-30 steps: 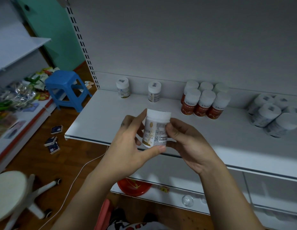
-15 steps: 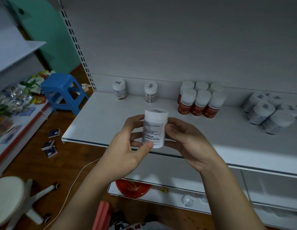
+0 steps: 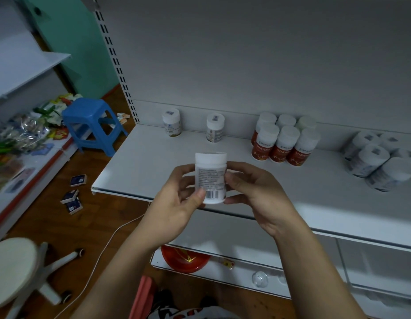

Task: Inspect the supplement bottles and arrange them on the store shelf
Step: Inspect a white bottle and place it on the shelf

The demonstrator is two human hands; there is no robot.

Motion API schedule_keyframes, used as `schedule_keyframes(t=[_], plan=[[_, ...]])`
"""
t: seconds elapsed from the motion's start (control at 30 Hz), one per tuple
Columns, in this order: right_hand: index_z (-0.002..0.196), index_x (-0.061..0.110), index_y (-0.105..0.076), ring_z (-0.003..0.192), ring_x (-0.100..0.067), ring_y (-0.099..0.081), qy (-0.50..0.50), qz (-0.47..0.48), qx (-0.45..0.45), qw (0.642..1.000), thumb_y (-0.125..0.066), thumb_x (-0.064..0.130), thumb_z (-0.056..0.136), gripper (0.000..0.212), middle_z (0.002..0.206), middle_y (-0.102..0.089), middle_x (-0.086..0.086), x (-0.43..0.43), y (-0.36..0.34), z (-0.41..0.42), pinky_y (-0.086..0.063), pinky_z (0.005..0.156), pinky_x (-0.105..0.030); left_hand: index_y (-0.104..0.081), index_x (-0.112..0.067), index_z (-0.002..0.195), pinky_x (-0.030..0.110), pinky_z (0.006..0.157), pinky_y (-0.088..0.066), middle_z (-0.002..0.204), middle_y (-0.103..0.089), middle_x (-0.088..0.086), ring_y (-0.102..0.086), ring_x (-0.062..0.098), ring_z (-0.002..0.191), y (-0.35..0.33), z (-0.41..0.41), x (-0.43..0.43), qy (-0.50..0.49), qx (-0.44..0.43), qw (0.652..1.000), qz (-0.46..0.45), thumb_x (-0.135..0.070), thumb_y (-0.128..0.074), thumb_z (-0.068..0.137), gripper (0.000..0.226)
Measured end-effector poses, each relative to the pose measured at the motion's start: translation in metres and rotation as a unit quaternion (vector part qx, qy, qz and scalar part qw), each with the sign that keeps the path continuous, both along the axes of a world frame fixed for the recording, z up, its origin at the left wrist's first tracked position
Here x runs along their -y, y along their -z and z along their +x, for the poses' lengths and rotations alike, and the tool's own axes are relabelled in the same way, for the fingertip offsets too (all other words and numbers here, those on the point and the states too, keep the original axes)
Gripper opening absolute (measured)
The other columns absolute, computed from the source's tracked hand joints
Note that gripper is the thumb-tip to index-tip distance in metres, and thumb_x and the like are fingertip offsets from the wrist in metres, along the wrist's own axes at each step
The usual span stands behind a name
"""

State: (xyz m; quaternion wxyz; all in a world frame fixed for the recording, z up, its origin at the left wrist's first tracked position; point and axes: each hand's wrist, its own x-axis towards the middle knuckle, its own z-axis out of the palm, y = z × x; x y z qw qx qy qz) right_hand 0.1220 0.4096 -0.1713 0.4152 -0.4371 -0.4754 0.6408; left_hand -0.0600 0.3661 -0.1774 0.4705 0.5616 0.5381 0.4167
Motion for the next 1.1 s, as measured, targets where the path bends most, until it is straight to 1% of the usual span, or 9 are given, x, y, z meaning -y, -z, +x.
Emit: schedule_keyframes(t=[0.1, 0.2, 0.3, 0.4, 0.53, 0.6, 0.67, 0.8, 1.1], plan=[[0.106, 0.02, -0.07, 0.079, -0.018, -0.071, 0.002, 0.003, 0.007, 1.0, -0.074, 0.018, 0.077, 0.03, 0.088, -0.076, -0.007, 0.001, 0.001, -0.002, -0.057, 0.065, -0.029, -0.041, -0.026, 0.133, 0.024, 0.087, -0.054, 0.127, -0.062, -0.005, -0.062, 0.006, 0.113, 0.004, -0.004, 0.001, 0.027, -0.002, 1.0, -0.013, -0.038, -0.073, 0.083, 0.061], [0.101, 0.024, -0.072, 0.075, -0.018, -0.07, -0.009, 0.026, 0.041, 0.999, -0.079, 0.008, 0.074, 0.031, 0.077, -0.073, 0.002, 0.001, 0.004, -0.003, -0.058, 0.073, -0.036, -0.049, -0.029, 0.127, 0.011, 0.077, -0.051, 0.123, -0.057, -0.009, -0.057, -0.009, 0.107, 0.004, -0.002, 0.0, 0.018, -0.076, 0.997, 0.016, -0.059, -0.078, 0.068, 0.072], [0.094, 0.025, -0.073, 0.072, -0.016, -0.068, -0.009, 0.05, 0.052, 0.997, -0.075, 0.009, 0.08, 0.022, 0.069, -0.067, 0.004, 0.001, 0.006, -0.005, -0.059, 0.073, -0.037, -0.055, -0.039, 0.115, 0.018, 0.074, -0.055, 0.115, -0.059, -0.002, -0.061, -0.001, 0.096, 0.005, -0.004, -0.003, -0.01, -0.103, 0.994, 0.031, -0.062, -0.079, 0.064, 0.061], [0.098, 0.017, -0.072, 0.078, -0.017, -0.069, 0.001, 0.048, 0.047, 0.998, -0.067, 0.005, 0.088, 0.017, 0.086, -0.072, -0.001, -0.002, 0.006, -0.001, -0.056, 0.067, -0.029, -0.054, -0.034, 0.123, 0.035, 0.077, -0.059, 0.112, -0.066, -0.005, -0.069, 0.012, 0.083, 0.006, -0.009, -0.003, -0.011, -0.062, 0.998, 0.013, -0.048, -0.083, 0.067, 0.065], [0.105, 0.021, -0.071, 0.086, -0.014, -0.071, -0.016, 0.051, 0.062, 0.997, -0.067, 0.005, 0.088, 0.023, 0.102, -0.075, 0.002, -0.003, 0.005, -0.001, -0.055, 0.068, -0.026, -0.049, -0.026, 0.122, 0.039, 0.083, -0.058, 0.118, -0.066, -0.002, -0.066, 0.012, 0.105, 0.008, -0.012, -0.005, -0.01, -0.019, 1.0, 0.015, -0.022, -0.078, 0.078, 0.053], [0.107, 0.025, -0.069, 0.086, -0.014, -0.071, -0.017, 0.058, 0.075, 0.995, -0.068, 0.005, 0.088, 0.028, 0.1, -0.076, 0.002, -0.003, 0.006, -0.004, -0.055, 0.068, -0.027, -0.049, -0.025, 0.123, 0.036, 0.085, -0.057, 0.119, -0.066, -0.004, -0.064, 0.013, 0.11, 0.011, -0.014, -0.006, 0.009, -0.021, 1.0, 0.012, -0.03, -0.08, 0.077, 0.057], [0.107, 0.028, -0.069, 0.085, -0.015, -0.071, -0.013, 0.065, 0.101, 0.993, -0.07, 0.005, 0.087, 0.031, 0.098, -0.076, 0.004, -0.002, 0.006, -0.008, -0.057, 0.071, -0.032, -0.048, -0.027, 0.124, 0.028, 0.086, -0.056, 0.118, -0.065, -0.01, -0.063, 0.009, 0.109, 0.014, -0.016, -0.008, 0.009, -0.051, 0.999, 0.017, -0.044, -0.083, 0.07, 0.067], [0.112, 0.031, -0.069, 0.089, -0.005, -0.067, -0.026, 0.108, 0.192, 0.975, -0.077, 0.012, 0.08, 0.038, 0.106, -0.072, 0.018, -0.001, 0.006, -0.016, -0.055, 0.084, -0.033, -0.044, -0.033, 0.121, 0.021, 0.09, -0.048, 0.115, -0.057, -0.022, -0.057, 0.003, 0.108, 0.022, -0.018, -0.015, -0.032, -0.166, 0.983, 0.074, -0.035, -0.083, 0.073, 0.062], [0.135, 0.039, -0.049, 0.099, 0.006, -0.056, -0.057, 0.155, 0.36, 0.918, -0.081, 0.042, 0.073, 0.07, 0.12, -0.055, 0.026, -0.009, -0.006, -0.051, -0.049, 0.086, -0.02, -0.046, -0.027, 0.134, 0.015, 0.091, -0.038, 0.127, -0.055, -0.011, -0.049, 0.002, 0.113, 0.035, -0.048, -0.041, -0.014, -0.242, 0.963, 0.115, -0.032, -0.08, 0.078, 0.066]])
